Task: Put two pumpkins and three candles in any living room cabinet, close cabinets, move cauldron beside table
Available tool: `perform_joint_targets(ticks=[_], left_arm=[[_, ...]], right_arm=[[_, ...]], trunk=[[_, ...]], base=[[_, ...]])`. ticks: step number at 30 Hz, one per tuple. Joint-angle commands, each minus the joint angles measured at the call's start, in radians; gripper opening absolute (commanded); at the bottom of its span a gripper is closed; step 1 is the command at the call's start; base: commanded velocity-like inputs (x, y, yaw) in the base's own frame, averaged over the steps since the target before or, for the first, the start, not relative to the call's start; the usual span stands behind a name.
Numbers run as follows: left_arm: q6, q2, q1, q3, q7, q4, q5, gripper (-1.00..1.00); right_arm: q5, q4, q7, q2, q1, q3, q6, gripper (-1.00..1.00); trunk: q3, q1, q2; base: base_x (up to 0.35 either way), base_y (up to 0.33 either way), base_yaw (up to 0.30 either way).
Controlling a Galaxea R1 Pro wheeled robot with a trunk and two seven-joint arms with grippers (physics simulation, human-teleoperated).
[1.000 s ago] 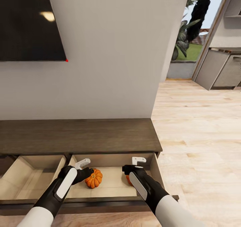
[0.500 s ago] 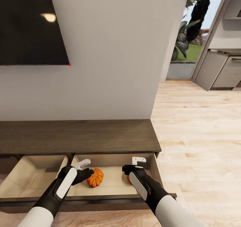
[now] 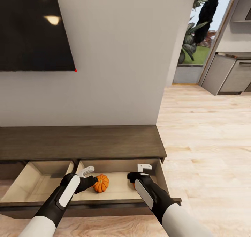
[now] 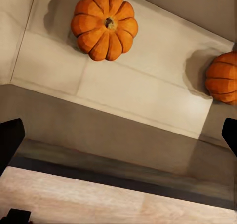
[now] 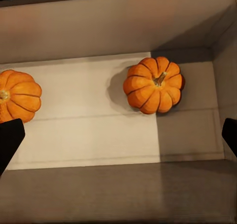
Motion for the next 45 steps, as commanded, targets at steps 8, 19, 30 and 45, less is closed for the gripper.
perform_joint_targets(ticks=[8, 19, 30, 45], left_arm=[[0.001, 0.000, 0.000, 0.000, 0.000, 0.000, 0.000, 1.00], [0.000, 0.000, 0.000, 0.000, 0.000, 0.000, 0.001, 1.00], [0.000, 0.000, 0.000, 0.001, 0.000, -0.004, 0.001, 1.00], [-0.005, -0.001, 0.000, -0.001, 0.002, -0.003, -0.003, 1.00]], right_arm=[[0.000, 0.000, 0.000, 0.000, 0.000, 0.000, 0.000, 1.00], [0.000, 0.000, 0.000, 0.000, 0.000, 0.000, 0.000, 1.00], [0.000, 0.000, 0.001, 0.000, 0.000, 0.000, 0.000, 1.00], [0.001, 0.000, 0.001, 0.000, 0.000, 0.000, -0.001, 1.00]], trunk=[[0.025, -0.031, 0.056], [0.060, -0.073, 0.133], [0.060, -0.073, 0.133], [0.031, -0.038, 0.070]], base=[[-0.215, 0.048, 0.000], [-0.302, 0.079, 0.000], [-0.308, 0.031, 0.000], [-0.302, 0.000, 0.000]])
